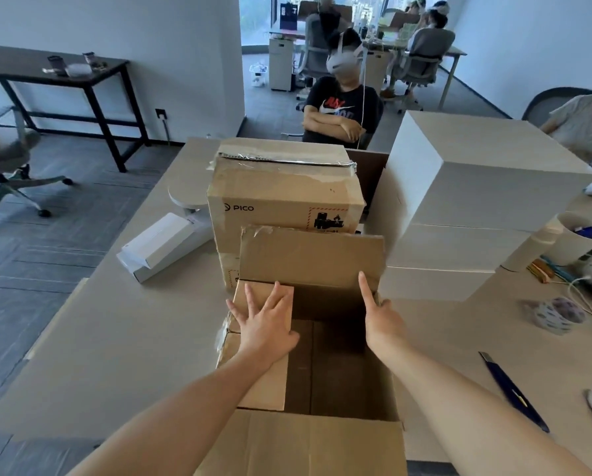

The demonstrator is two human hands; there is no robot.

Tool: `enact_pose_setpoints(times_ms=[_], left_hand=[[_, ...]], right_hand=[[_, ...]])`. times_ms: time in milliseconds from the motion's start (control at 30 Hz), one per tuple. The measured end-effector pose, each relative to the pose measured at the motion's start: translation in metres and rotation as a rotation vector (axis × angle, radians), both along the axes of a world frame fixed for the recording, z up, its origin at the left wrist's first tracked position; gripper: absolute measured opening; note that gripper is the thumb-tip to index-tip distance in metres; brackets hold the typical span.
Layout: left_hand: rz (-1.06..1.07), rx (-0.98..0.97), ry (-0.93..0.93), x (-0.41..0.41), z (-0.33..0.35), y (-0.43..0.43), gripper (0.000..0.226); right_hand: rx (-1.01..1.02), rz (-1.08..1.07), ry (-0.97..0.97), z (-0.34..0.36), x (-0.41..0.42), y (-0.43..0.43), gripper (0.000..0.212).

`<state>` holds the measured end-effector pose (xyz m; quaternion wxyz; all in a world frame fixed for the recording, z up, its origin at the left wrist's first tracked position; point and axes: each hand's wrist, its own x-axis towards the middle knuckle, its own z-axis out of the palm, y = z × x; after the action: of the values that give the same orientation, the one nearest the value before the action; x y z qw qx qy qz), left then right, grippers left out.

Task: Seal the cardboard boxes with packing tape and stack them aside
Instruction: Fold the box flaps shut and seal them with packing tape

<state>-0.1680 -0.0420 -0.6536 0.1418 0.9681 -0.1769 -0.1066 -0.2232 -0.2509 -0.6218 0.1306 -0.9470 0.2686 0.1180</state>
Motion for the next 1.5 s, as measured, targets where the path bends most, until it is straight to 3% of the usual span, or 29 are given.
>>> enact_pose_setpoints(times_ms=[100, 333, 567, 767, 867, 1067, 1100, 1167, 1267, 1300, 1367, 1433, 1500], left_hand=[[0.019, -0.2, 0.058, 0.0, 0.021, 0.008, 0.078], [0.246, -0.817, 0.181, 0.001, 0.062, 0.054, 0.065], [0.231, -0.942, 0.227, 0.004, 0.071, 0.111, 0.061], [0.315, -1.136, 0.51, 0.011, 0.061, 0.153, 0.061], [0.359, -1.008, 0.611, 0.022, 0.047, 0.177, 0.058], [0.408, -0.205, 0.421, 0.018, 0.019, 0.163, 0.038], [0.419, -0.174, 0.424, 0.013, 0.015, 0.152, 0.044], [0.448, -0.201, 0.488, 0.001, 0.007, 0.132, 0.077], [0.383, -0.255, 0.683, -0.017, 0.005, 0.109, 0.112], [0.359, -0.267, 0.75, -0.021, 0.003, 0.105, 0.109], [0.348, -0.312, 0.813, -0.026, -0.002, 0.102, 0.083], [0.311, -0.324, 0.751, -0.027, -0.001, 0.101, 0.052], [0.307, -0.353, 0.638, -0.024, -0.001, 0.103, 0.038]], right_hand=[[0.023, -0.001, 0.046, 0.003, 0.005, 0.0, 0.109], [0.034, 0.07, 0.069, -0.004, -0.007, -0.011, 0.119], [-0.017, 0.091, 0.115, -0.005, -0.027, -0.015, 0.118], [-0.048, 0.07, 0.124, -0.011, -0.037, -0.014, 0.116], [-0.057, 0.053, 0.131, -0.013, -0.044, -0.015, 0.115], [-0.121, 0.046, 0.157, -0.017, -0.054, -0.008, 0.107], [-0.124, 0.046, 0.153, -0.019, -0.055, -0.007, 0.105], [-0.103, 0.032, 0.133, -0.023, -0.055, -0.005, 0.097], [-0.081, 0.011, 0.108, -0.025, -0.052, -0.004, 0.091], [-0.094, 0.022, 0.109, -0.025, -0.05, -0.003, 0.094], [-0.104, 0.033, 0.102, -0.025, -0.046, -0.001, 0.097], [-0.093, 0.039, 0.084, -0.025, -0.039, 0.001, 0.096], [-0.069, 0.037, 0.059, -0.025, -0.032, 0.002, 0.097]])
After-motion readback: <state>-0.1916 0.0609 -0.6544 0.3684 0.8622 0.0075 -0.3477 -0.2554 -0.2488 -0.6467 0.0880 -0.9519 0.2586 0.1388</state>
